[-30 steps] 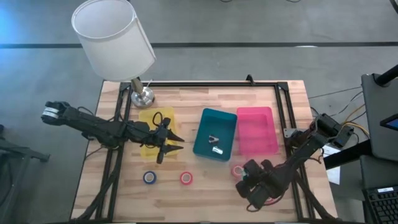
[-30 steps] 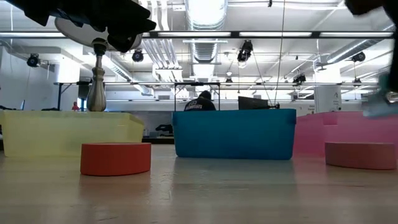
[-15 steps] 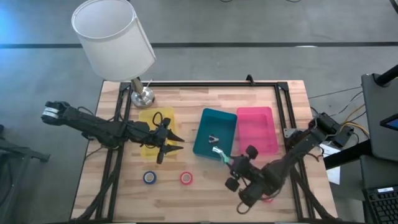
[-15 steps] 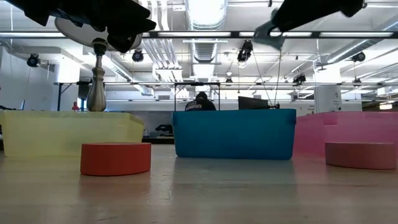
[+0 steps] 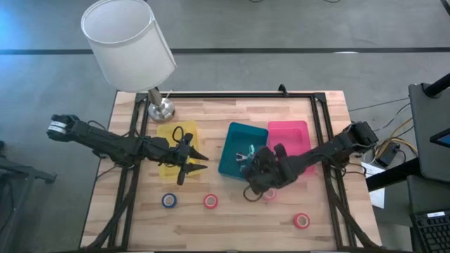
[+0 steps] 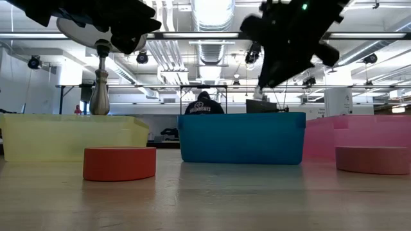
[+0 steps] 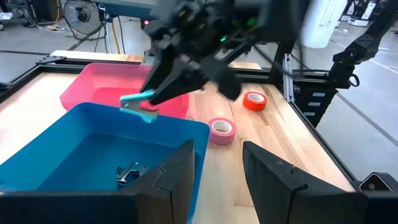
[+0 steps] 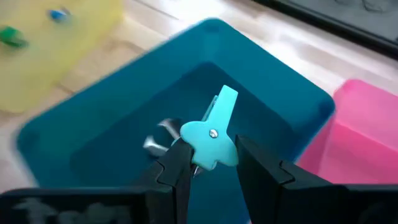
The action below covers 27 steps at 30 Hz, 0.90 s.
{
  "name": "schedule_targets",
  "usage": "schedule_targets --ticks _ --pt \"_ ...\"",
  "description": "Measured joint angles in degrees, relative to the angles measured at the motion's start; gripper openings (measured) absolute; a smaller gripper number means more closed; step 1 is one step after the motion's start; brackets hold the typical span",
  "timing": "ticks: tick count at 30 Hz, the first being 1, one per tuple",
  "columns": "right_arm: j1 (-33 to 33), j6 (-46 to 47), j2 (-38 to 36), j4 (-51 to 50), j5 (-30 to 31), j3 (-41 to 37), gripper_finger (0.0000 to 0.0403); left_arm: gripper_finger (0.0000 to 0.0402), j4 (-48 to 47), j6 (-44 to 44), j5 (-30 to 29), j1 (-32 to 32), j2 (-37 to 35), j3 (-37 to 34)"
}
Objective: Pick and place Stapler, Stapler remover, tape
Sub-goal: Put the light blue staple remover into the blue bin
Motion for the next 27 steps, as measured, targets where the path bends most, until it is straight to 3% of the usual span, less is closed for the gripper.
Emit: schedule_targets --ticks 12,20,27 --pt "-9.2 -3.8 0.0 3.4 -7.2 -5.6 0.0107 0.014 0.0 -1.6 -1.6 0.0 0.0 0.0" --pt "-15.3 -14.5 0.0 14.9 -14.1 -9.9 0.0107 0.014 0.0 -3.0 -1.7 0.0 0.0 0.0" --pt "-16.6 -18.2 0.0 17.2 -14.8 -11.7 0.0107 0.014 0.0 -3.0 -1.7 0.0 0.0 0.0"
